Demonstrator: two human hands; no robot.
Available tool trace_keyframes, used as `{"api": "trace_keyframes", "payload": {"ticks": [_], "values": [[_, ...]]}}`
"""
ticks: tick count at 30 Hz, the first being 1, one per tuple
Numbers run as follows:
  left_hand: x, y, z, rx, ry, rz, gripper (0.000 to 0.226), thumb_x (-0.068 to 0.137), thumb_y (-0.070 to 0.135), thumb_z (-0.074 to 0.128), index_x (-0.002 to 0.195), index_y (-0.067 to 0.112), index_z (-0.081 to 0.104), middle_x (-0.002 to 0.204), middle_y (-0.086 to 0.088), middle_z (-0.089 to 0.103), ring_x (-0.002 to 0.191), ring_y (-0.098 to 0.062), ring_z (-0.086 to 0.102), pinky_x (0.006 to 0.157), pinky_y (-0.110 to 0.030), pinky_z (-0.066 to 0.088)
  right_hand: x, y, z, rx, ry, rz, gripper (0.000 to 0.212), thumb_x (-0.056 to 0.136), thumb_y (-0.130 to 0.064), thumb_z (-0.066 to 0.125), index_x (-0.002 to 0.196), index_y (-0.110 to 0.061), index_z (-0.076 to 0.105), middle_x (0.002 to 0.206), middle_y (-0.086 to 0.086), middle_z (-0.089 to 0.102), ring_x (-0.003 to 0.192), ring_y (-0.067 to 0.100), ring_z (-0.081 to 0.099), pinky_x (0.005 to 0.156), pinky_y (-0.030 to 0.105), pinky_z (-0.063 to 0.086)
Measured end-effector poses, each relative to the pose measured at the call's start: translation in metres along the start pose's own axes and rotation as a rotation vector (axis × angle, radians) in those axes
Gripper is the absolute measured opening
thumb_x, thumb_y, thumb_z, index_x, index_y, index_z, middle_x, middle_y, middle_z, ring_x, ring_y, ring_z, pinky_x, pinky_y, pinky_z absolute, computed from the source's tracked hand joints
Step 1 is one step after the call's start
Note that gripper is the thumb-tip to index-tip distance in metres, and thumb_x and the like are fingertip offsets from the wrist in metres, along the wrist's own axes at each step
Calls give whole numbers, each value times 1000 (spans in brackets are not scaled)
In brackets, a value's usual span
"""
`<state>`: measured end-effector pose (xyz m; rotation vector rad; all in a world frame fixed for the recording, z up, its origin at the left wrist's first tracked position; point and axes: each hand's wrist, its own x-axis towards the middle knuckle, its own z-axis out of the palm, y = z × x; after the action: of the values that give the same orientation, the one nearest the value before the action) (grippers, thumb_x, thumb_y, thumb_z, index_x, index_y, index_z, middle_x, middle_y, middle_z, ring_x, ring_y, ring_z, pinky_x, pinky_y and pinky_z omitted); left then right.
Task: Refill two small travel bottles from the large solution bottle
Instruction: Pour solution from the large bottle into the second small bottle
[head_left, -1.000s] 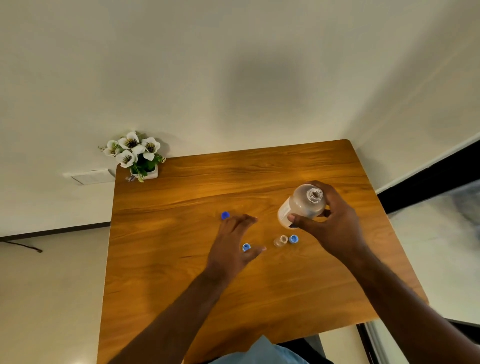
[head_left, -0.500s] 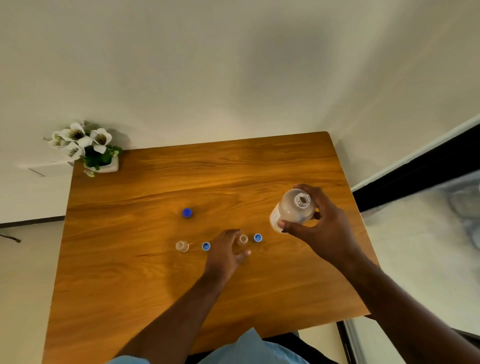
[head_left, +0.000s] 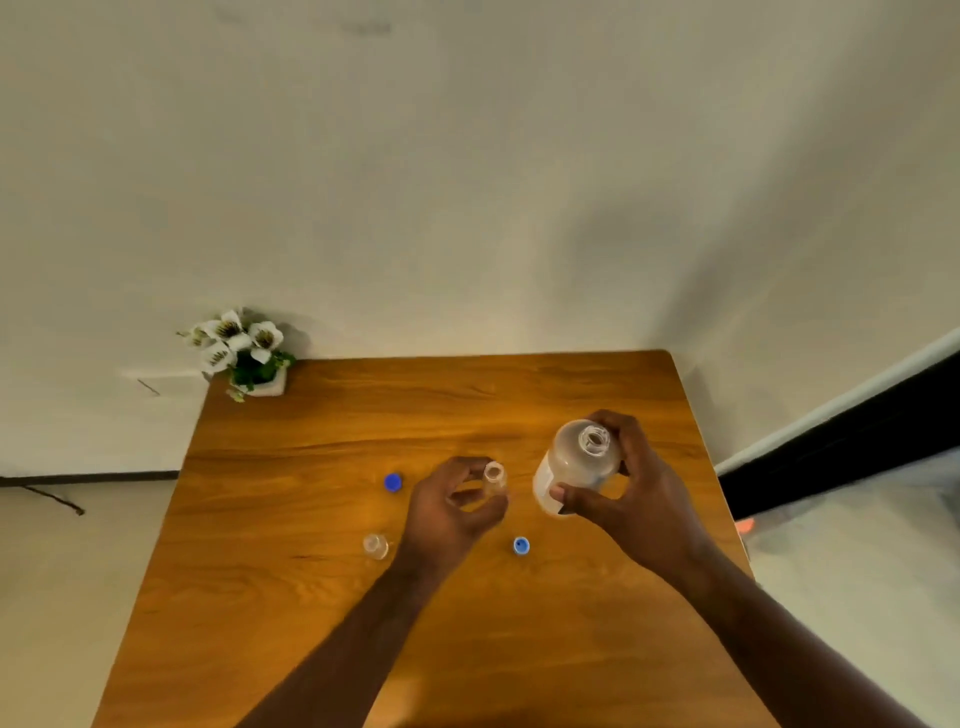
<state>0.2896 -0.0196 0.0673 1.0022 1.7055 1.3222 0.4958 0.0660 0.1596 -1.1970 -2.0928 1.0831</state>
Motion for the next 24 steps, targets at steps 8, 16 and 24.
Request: {"api": "trace_keyframes", "payload": {"ticks": [8,16,24], "values": [[1,128,-75,-151,78,305,36,74,33,85,105,17,76,100,2,77,100,-17,74,75,-30,64,12,-95,7,187,90,-191,74,67,-63,78,130,-51,42,122,-28,56,107,4,61,74,20,56],[-17,216,-147,-149,50,556,25,77,36,84,99,26,78,98,-2,76,98,-29,73,63,-50,65,17,-217,-1,28,266,-474,69,71,-54,79,129,-44,44,122,-21,59,104,8,64,71,17,55],[-50,267,-171,-136,97,587,23,74,36,84,97,33,82,87,3,80,80,-24,75,62,-30,64,9,-290,-36,-337,327,-575,76,62,-71,74,128,-57,38,113,-38,55,97,-6,60,71,14,54]]}}
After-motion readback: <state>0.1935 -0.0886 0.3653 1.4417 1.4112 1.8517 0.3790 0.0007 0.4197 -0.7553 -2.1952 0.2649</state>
